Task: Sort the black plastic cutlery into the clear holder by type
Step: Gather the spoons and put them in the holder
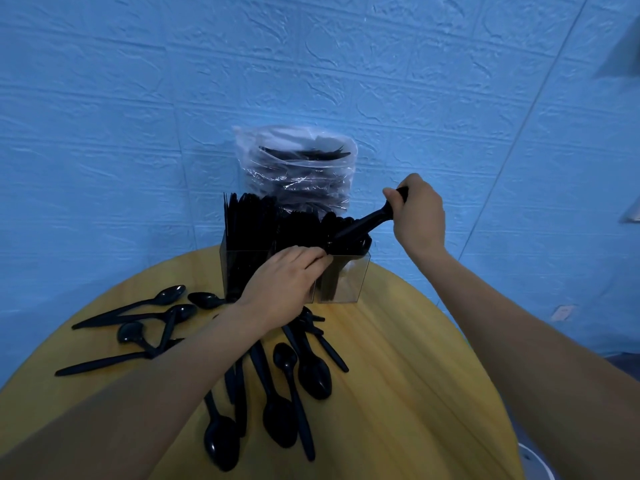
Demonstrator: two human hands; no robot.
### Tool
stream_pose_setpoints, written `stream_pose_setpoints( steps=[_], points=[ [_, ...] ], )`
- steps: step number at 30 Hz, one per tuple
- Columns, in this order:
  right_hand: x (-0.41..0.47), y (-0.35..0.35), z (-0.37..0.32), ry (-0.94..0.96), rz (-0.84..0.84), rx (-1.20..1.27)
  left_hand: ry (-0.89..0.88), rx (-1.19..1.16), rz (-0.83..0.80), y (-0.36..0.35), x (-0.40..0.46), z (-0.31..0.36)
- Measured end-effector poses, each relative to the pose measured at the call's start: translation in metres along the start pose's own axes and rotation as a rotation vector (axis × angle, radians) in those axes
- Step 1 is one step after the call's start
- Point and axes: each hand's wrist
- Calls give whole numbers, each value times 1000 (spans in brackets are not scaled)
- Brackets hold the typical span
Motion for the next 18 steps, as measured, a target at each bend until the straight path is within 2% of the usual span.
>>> stream_pose_setpoints(
  steps=[5,12,18],
  points=[
    [0,-13,-11,59,-41,-232,3,-19,25,0,3,3],
    [6,-11,-20,326,-207,-411,31,-32,-11,-1,3,3],
    [-11,-26,-15,308,-238,-437,59,-42,-32,-4,2,4]
  ],
)
Point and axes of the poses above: each hand's wrist, its own x-axis towards the middle knuckle, its own y-axis out of the back of the hand, z = x × y, and after that the axes turned 5 degrees about -z, right-handed
